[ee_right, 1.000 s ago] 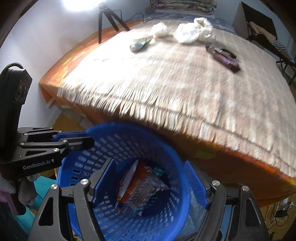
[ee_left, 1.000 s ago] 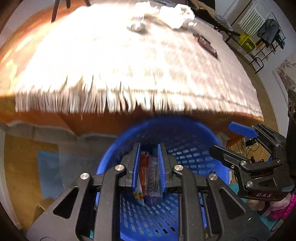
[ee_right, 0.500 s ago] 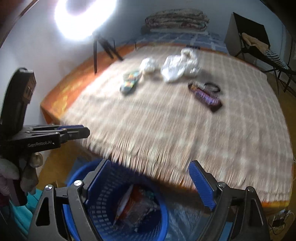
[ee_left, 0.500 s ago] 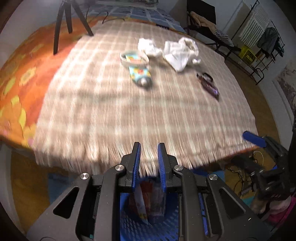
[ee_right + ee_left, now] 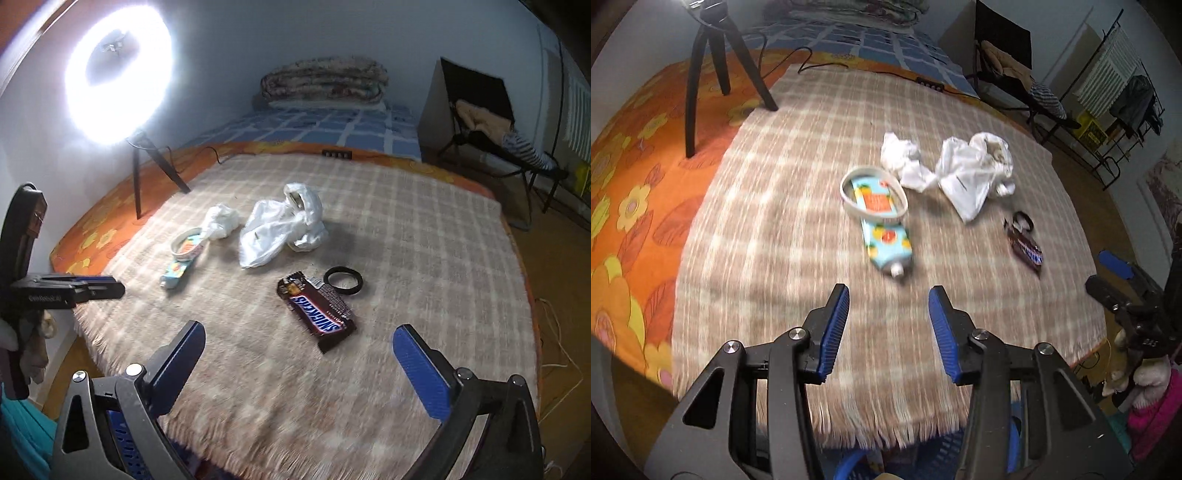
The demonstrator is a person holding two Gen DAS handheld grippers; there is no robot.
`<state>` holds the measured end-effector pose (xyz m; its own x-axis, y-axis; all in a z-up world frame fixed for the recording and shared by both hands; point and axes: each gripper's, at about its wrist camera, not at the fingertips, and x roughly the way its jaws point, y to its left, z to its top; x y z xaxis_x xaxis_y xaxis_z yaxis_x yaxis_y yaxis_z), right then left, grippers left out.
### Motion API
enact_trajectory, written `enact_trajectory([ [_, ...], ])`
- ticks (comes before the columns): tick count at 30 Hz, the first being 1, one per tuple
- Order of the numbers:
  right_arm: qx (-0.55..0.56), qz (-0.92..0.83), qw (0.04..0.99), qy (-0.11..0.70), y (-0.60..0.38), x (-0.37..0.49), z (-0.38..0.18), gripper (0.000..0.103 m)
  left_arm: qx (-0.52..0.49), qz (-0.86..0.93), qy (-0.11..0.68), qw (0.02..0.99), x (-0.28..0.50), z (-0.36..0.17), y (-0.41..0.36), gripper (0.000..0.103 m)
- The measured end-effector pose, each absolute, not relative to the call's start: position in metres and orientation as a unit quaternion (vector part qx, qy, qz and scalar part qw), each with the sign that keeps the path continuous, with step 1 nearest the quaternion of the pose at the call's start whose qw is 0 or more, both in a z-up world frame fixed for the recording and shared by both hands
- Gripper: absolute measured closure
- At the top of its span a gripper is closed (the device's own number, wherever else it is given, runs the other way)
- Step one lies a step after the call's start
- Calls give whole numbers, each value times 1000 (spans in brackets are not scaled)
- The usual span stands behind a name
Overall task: Collect trash
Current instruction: 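Reach the left tool to the white band while the right tool reaches the Snickers wrapper, then close the left tool on the white band while the right tool grips the Snickers wrapper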
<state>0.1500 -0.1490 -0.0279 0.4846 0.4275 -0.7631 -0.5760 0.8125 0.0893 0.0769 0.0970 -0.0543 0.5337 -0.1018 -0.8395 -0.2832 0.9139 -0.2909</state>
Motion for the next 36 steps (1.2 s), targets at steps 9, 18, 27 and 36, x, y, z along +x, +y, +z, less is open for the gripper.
enact_trajectory([
  [9, -109, 301, 825, 466, -131, 184, -67, 10, -263, 70, 481, 834, 118, -72, 133, 58],
  [18, -125, 297, 822, 470, -118, 201, -79, 13, -296, 95, 480, 820, 156, -91, 163, 72],
  [27, -155, 289, 815, 477, -106, 210, -92, 20, -261, 102, 490, 826, 172, -103, 156, 95],
  [36, -148, 292, 810, 487, -111, 207, -95, 64, -252, 117, 476, 835, 163, -94, 164, 101],
])
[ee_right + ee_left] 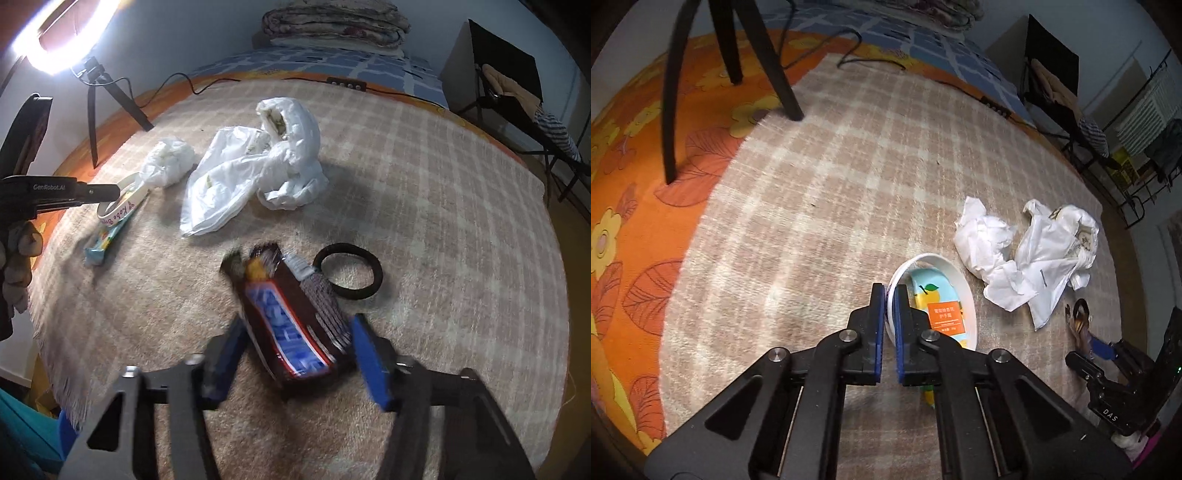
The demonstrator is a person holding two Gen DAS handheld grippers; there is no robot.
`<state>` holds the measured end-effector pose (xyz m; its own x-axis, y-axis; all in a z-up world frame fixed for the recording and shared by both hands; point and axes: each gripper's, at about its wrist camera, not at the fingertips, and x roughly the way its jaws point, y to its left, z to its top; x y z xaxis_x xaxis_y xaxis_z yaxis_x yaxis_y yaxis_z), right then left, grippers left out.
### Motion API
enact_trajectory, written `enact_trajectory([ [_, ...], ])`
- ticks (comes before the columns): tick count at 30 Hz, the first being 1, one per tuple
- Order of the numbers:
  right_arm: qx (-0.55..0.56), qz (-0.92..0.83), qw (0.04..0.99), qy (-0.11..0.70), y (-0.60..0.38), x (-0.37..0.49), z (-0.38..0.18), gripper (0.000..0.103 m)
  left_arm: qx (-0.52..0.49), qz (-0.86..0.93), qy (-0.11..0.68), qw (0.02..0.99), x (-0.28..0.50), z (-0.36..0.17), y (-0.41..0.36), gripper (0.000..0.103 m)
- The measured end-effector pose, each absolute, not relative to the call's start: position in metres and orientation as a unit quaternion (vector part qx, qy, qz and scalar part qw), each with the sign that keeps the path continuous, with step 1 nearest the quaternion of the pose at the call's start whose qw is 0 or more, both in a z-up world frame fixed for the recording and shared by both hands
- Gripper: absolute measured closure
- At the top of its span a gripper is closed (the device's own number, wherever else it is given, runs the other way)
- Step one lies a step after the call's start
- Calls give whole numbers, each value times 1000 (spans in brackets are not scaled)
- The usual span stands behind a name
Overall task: Collect trash
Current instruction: 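Close the left tool on the white band while the right tool grips the Snickers wrapper, then carry the white band and Snickers wrapper over the blue basket with both tools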
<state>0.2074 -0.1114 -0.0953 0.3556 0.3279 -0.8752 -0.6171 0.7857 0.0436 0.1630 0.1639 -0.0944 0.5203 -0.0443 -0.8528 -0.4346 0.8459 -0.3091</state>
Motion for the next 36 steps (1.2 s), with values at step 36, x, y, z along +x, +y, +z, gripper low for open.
enact_trajectory([
  [36, -73, 382, 803, 451, -127, 114, -39, 99, -241, 58, 427, 870, 45, -30, 115, 101],
])
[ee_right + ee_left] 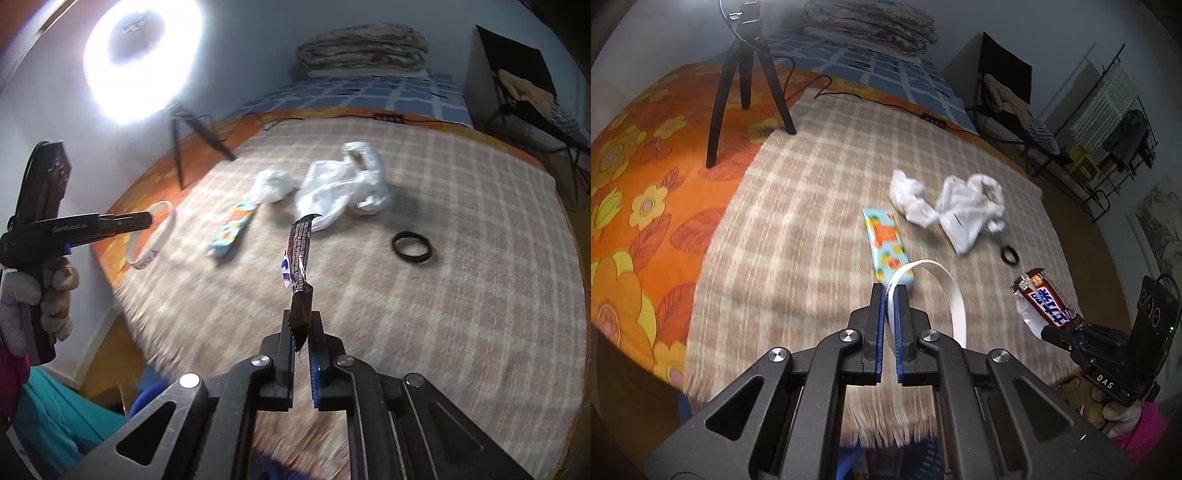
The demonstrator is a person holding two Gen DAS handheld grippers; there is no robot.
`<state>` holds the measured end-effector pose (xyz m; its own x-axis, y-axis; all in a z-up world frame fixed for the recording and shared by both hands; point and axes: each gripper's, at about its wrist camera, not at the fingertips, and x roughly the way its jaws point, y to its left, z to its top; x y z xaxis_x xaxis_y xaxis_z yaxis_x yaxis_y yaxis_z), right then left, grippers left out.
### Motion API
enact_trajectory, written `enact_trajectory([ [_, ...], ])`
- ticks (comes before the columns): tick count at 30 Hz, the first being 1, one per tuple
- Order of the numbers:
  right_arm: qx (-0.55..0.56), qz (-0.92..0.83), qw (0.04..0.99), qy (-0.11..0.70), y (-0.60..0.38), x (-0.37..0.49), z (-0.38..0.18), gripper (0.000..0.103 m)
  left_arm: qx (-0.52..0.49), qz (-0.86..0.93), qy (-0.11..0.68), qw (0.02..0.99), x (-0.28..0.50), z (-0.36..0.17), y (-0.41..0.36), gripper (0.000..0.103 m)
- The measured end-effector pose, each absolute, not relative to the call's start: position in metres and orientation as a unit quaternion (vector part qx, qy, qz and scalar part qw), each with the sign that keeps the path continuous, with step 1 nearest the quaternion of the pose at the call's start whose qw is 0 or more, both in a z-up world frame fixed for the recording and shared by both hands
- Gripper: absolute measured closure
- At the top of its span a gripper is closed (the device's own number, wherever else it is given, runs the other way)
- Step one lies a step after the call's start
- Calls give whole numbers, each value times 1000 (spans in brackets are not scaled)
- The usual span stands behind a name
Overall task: Collect trash
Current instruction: 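Carry the white band and Snickers wrapper over the blue basket with both tools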
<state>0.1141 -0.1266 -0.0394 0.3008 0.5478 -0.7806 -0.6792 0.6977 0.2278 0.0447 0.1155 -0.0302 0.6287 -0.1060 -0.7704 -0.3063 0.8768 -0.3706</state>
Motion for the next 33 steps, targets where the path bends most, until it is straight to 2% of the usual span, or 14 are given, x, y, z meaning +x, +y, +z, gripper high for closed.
enact_trajectory([
  [12, -114, 420, 789, 434, -121, 38, -40, 99, -219, 36, 451, 865, -7, -48, 70, 101],
  [33, -181, 438, 750, 461, -123, -48, -93, 99, -180, 11, 509, 842, -64, -105, 16, 101],
])
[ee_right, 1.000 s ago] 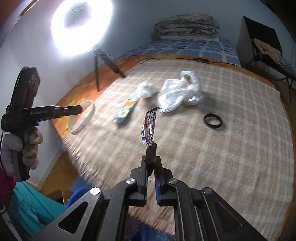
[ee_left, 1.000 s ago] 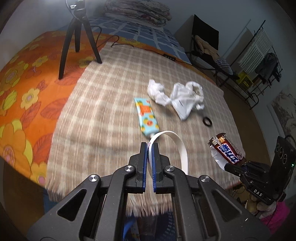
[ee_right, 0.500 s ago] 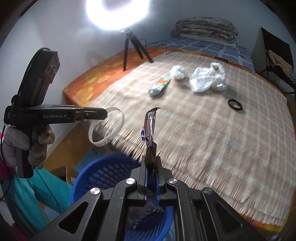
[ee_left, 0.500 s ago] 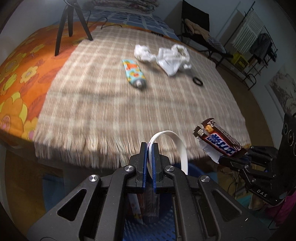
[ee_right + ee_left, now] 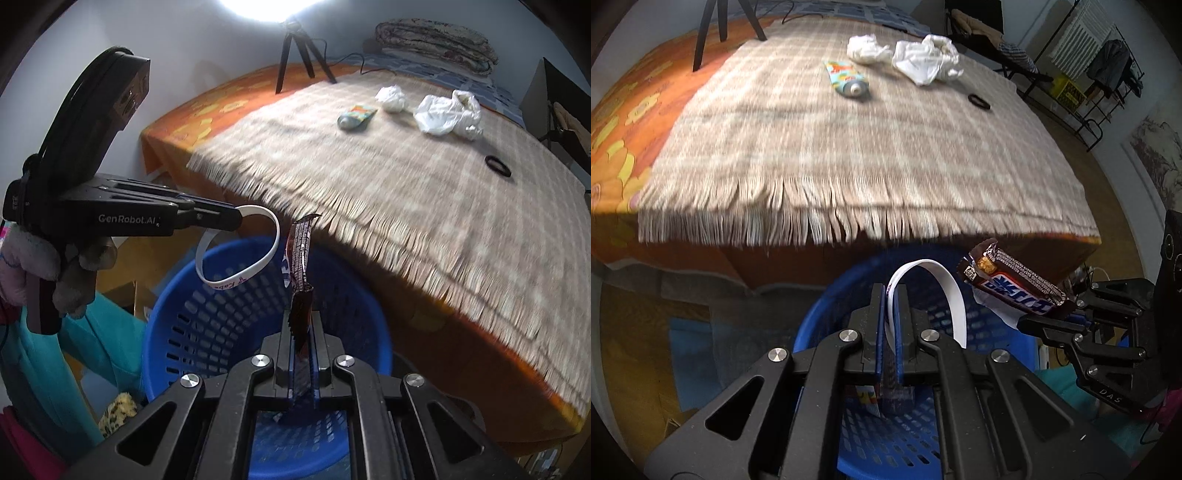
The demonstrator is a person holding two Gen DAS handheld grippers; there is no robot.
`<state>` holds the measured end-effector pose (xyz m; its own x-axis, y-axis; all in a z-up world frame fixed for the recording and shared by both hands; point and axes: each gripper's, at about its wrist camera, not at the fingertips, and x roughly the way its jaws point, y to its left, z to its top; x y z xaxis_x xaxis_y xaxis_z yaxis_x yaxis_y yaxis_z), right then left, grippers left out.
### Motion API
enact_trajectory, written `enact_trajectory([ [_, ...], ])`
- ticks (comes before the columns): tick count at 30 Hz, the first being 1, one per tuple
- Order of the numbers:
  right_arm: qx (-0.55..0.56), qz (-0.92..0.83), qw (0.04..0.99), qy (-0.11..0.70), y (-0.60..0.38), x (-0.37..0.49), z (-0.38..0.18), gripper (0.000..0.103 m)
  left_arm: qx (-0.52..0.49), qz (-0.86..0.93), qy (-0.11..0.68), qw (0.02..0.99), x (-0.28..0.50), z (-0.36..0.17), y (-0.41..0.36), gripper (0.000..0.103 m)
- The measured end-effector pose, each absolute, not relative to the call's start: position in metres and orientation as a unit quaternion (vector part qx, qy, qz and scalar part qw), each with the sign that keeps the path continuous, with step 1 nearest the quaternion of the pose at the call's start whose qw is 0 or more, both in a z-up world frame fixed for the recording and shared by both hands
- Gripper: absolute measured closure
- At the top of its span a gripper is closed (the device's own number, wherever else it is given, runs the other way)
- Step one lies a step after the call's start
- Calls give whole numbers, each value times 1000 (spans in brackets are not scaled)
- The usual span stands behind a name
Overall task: Collect trash
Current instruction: 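Carry the white band and Snickers wrapper over the blue basket with both tools, then open both tools to drop the band and wrapper into the basket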
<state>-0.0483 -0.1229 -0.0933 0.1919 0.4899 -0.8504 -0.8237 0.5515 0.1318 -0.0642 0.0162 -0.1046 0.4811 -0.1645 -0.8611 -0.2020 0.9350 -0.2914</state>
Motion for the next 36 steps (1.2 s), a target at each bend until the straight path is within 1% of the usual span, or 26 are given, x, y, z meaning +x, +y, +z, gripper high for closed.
enact_trajectory([
  [29, -224, 453, 702, 502, -106, -76, -147, 99, -157, 13, 558, 815, -96, -155, 3, 101],
  [32, -224, 453, 700, 504, -105, -78, -150, 96, -155, 11, 564, 811, -97, -160, 2, 101],
  [34, -227, 452, 700, 505, -105, -77, -151, 96, -150, 10, 567, 810, -98, -162, 1, 101],
  [35, -226, 451, 700, 506, -105, -77, -152, 91, -148, 10, 569, 809, -98, -163, -1, 101],
  [36, -225, 451, 699, 507, -105, -76, -152, 84, -147, 10, 569, 809, -98, -163, -2, 101],
])
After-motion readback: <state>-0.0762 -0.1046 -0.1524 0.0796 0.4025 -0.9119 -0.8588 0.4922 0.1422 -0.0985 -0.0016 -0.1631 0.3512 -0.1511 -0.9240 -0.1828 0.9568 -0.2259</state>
